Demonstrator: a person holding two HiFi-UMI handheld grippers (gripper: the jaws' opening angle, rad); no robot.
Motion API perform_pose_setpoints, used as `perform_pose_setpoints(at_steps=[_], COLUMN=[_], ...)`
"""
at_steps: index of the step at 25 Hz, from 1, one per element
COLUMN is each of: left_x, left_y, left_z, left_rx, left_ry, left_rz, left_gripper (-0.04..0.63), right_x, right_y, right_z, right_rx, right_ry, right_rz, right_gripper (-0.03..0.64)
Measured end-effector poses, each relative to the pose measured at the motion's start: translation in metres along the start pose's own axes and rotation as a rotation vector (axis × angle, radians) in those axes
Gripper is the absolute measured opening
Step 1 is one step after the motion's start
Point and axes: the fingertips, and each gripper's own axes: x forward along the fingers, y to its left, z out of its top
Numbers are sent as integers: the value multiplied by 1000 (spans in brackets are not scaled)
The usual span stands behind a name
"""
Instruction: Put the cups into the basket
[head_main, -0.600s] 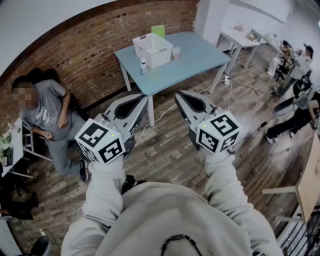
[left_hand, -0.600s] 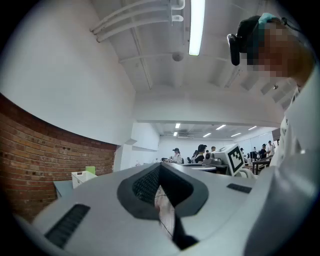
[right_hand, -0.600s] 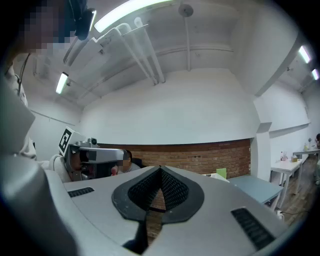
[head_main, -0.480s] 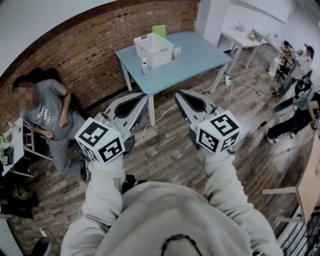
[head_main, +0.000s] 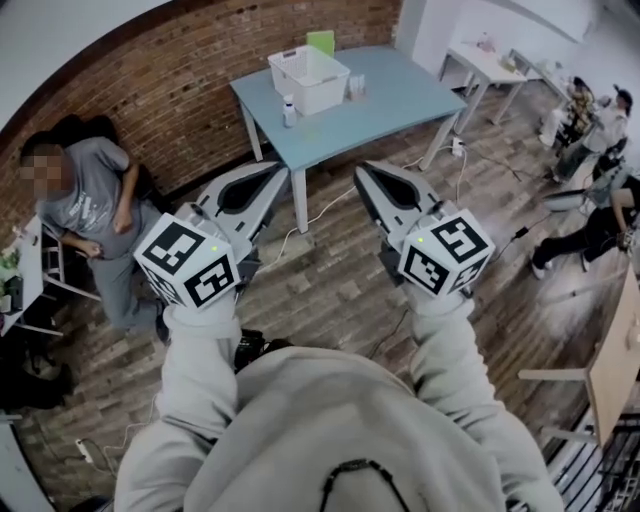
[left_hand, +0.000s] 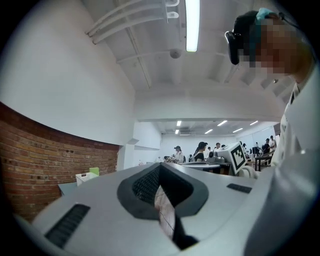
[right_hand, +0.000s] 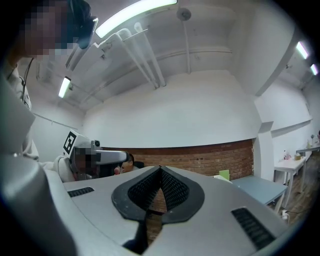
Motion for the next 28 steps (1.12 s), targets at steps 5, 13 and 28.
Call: perform_pose_setpoints(at_steps=[5,13,28], left_x=[4,-5,31], left_y=[-11,13,107], left_z=[-3,-22,-29], left_rx=[41,-11,-82], left_ry=[-11,-6,-16], left_rz=[10,37,42], left_gripper=[-5,-5,-5], right_x=[0,9,69], right_y=[7,22,-30], right_z=[-12,-59,-85], right_rx=[25,98,145], right_ry=[7,96,174], right_rz=[6,151,145], right_gripper=[11,11,11])
